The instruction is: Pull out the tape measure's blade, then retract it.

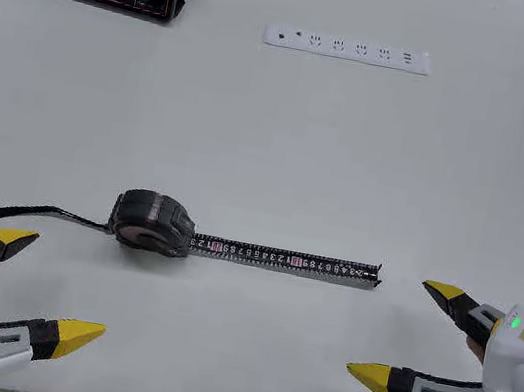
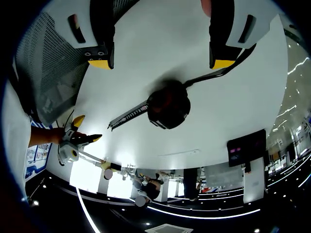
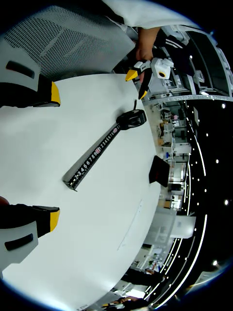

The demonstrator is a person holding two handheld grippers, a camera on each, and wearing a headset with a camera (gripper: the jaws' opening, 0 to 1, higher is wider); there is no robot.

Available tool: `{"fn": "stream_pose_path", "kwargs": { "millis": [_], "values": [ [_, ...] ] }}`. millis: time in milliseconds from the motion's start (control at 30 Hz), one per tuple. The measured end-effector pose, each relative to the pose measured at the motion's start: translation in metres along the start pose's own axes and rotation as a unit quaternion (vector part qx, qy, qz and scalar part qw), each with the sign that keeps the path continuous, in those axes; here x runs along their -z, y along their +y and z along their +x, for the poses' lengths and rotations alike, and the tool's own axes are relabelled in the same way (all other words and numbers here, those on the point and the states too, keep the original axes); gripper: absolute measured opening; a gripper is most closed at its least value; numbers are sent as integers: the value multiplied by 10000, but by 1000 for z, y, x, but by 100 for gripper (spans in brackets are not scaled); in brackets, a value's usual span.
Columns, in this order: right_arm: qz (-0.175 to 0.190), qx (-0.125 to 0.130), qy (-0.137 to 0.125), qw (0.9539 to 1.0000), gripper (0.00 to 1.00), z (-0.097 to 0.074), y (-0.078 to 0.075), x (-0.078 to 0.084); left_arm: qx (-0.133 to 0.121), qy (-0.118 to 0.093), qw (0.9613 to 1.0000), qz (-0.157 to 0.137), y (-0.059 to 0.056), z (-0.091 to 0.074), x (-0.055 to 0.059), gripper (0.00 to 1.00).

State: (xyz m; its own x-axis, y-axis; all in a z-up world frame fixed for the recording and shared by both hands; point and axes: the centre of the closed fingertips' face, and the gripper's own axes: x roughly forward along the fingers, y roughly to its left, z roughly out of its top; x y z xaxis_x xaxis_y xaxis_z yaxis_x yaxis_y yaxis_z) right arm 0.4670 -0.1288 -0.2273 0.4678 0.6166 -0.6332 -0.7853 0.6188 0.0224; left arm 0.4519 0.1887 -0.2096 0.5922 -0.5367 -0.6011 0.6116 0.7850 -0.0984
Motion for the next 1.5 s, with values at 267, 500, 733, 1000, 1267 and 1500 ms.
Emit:
{"fn": "stream_pose_path", "kwargs": {
  "millis": [267,500,733,1000,1267,1500],
  "values": [
    [-1,8,-7,10000,82,0,-1,0,-9,10,10000,23,-1,0,0,78],
    [-18,2,1,10000,82,0,-1,-1,-18,0,10000,24,0,0,-1,78],
    [-28,1,7,10000,82,0,1,-2,-21,2,10000,17,0,0,0,78],
    [-42,-4,-6,10000,82,1,0,-3,0,-27,10000,-7,1,1,-2,78],
    [-105,-39,10,9999,82,5,-3,-6,27,-60,10000,-42,1,11,-11,79],
    [-112,-66,33,9999,80,7,-5,-5,54,-67,9999,-101,-3,21,-14,79]
  ]
}}
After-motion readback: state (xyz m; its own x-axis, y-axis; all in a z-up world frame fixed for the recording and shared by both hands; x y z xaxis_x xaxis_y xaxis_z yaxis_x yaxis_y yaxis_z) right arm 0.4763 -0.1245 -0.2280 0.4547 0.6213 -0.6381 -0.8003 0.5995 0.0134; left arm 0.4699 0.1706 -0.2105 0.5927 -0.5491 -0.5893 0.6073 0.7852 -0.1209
